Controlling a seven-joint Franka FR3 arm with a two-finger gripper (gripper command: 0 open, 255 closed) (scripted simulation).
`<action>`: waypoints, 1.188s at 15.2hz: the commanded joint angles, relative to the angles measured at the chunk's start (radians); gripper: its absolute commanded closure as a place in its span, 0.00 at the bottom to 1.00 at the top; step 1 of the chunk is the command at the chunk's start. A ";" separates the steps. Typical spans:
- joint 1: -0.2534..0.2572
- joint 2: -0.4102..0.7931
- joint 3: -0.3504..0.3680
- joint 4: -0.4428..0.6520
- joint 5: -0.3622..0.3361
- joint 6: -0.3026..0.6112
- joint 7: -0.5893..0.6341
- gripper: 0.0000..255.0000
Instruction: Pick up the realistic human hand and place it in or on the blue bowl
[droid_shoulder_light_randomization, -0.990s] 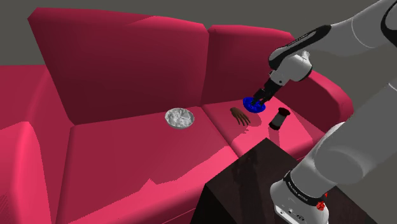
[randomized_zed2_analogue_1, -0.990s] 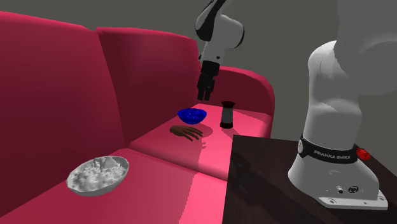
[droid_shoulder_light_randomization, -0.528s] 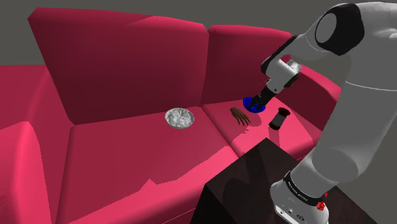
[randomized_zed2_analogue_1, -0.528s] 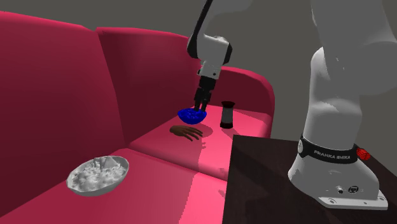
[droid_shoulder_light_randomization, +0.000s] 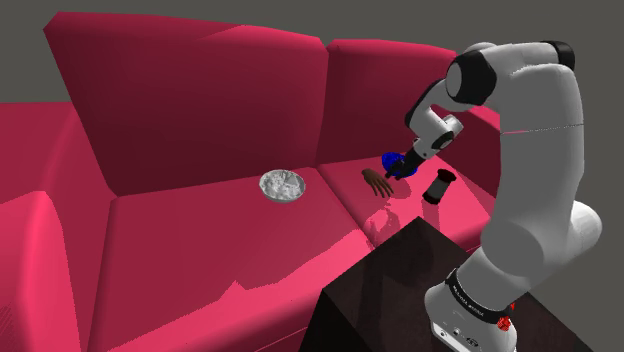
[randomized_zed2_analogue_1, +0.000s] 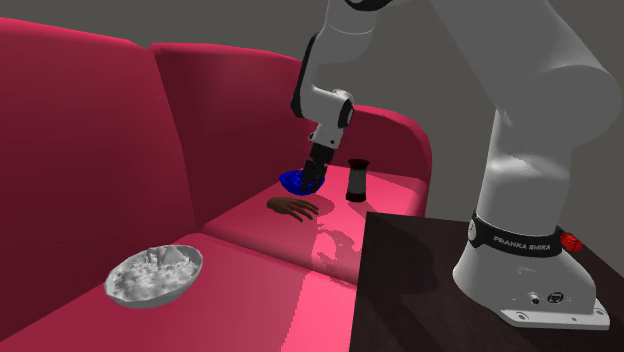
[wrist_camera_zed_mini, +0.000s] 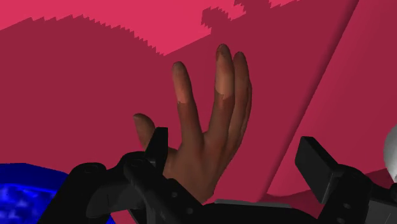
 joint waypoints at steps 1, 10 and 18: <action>-0.034 0.062 0.027 0.055 0.038 -0.009 -0.019 0.00; -0.039 0.137 0.076 0.085 0.101 0.034 -0.046 0.00; -0.039 0.137 0.076 0.085 0.101 0.034 -0.046 1.00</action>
